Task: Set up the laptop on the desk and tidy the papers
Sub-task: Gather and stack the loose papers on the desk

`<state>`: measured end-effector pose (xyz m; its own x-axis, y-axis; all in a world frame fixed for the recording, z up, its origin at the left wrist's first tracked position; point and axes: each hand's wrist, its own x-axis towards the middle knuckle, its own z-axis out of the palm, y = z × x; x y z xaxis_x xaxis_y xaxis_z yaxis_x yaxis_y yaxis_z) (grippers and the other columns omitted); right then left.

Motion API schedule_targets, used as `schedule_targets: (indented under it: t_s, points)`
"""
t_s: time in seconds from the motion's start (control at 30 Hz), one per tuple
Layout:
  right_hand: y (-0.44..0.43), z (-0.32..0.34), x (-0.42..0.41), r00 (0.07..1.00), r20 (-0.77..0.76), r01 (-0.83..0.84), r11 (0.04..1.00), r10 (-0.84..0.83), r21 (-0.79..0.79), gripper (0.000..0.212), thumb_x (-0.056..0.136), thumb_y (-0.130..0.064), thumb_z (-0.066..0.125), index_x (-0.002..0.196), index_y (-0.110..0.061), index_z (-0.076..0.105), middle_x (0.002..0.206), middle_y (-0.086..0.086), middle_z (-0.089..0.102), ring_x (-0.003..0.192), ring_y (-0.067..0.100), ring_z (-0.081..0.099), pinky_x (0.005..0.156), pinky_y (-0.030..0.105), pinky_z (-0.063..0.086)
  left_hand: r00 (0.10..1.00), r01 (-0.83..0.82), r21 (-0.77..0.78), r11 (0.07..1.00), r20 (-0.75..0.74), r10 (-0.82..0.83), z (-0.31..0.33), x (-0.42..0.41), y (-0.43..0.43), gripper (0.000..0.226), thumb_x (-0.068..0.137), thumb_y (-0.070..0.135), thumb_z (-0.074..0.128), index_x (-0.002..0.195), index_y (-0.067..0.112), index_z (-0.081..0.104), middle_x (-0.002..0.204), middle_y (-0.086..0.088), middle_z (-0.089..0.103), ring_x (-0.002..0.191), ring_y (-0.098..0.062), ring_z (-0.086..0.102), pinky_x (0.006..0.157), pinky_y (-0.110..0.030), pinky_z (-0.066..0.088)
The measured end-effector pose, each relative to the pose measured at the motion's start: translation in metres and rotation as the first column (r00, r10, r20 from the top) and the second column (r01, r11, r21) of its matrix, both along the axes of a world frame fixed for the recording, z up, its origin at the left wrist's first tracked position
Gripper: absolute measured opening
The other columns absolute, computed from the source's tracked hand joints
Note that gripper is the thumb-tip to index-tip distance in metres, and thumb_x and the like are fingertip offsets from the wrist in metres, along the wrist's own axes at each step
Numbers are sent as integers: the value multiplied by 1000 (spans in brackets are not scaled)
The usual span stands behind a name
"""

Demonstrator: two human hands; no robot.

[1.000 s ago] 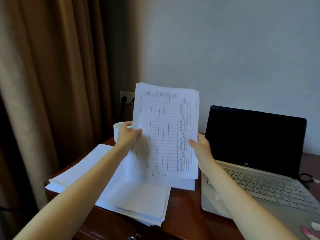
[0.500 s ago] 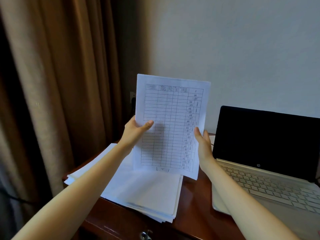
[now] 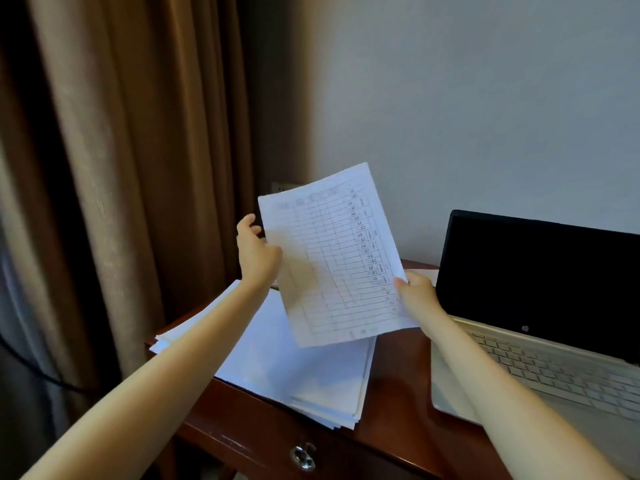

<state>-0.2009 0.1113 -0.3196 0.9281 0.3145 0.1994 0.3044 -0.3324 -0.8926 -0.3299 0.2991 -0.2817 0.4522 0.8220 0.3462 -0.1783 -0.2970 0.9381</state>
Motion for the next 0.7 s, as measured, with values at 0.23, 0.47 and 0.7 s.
schedule_targets:
  t_s: [0.23,0.47,0.7]
  points:
    - [4,8,0,988,-42,-157,955,152,-250,22,96,-11,43,103,-4,63,88,13,60,76,20,52,60,25,38,920,-89,691,717,-220,326,-2,-14,-7,61,77,-14,47,129,17,49,146,-8,32,135,-26,27,113,-35,17]
    - [38,8,-12,931,-53,-337,790,362,-512,25,95,-18,51,70,-13,49,62,-3,38,54,9,33,50,21,25,821,335,777,532,-518,240,-10,-5,-15,56,88,-2,45,139,19,38,150,-6,28,139,-23,22,113,-34,21]
    - [61,-12,-6,905,-48,-370,728,422,-577,31,92,-22,55,64,-12,47,64,-2,40,57,11,37,52,22,27,598,600,597,532,-777,197,-54,11,-7,49,89,6,49,136,20,40,143,-7,34,128,-25,37,105,-36,34]
